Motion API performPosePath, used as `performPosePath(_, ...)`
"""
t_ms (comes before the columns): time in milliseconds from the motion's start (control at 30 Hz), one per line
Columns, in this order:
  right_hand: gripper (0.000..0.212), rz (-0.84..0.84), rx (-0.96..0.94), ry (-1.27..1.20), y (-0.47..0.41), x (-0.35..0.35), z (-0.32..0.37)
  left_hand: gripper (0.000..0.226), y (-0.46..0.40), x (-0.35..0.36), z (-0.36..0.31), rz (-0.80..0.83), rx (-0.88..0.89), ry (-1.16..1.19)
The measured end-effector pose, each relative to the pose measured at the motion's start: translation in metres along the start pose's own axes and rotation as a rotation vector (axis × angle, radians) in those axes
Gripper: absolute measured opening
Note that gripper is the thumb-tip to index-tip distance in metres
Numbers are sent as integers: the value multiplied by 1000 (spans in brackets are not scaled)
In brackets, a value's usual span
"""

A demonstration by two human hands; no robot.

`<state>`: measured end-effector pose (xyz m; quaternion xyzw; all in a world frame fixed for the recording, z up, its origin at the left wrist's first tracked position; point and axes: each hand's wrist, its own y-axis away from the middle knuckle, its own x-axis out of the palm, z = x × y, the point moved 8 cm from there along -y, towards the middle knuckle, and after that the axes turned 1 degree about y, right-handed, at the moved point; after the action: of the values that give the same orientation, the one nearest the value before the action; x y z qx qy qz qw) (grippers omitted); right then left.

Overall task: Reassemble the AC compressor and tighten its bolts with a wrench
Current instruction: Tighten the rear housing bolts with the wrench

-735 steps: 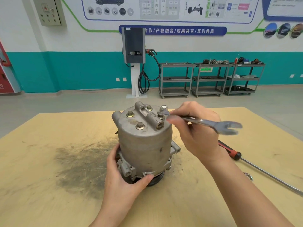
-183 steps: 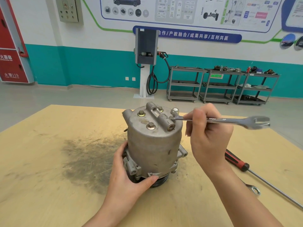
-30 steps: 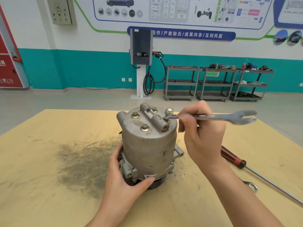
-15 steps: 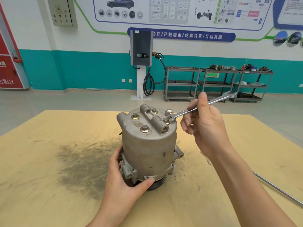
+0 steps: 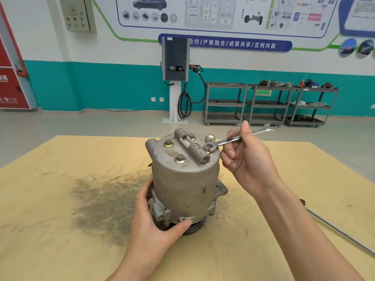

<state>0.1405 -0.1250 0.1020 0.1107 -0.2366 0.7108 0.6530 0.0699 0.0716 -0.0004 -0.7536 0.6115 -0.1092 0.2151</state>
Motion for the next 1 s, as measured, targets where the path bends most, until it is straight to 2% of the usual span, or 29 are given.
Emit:
performPosePath(133, 44, 7, 110, -98, -2, 0, -12, 97, 1, 0, 0, 1, 3, -3)
performPosePath(233, 41, -4, 116, -125, -3, -1, -15, 98, 0, 0, 0, 4, 9, 2)
performPosePath(533, 41, -99, -120, 44, 5, -3, 6, 101, 1, 0, 3, 10, -3, -2)
performPosePath(733, 46, -95, -265, 159, 14, 5, 13, 99, 1, 0, 3, 10, -5, -18)
performPosePath(867, 52, -141, -490, 348, 27, 10, 27, 101, 1, 0, 6, 8, -9, -19)
performPosePath(1000, 44, -68, -887, 698, 54, 36, 47, 101, 0, 0, 8, 4, -5, -23)
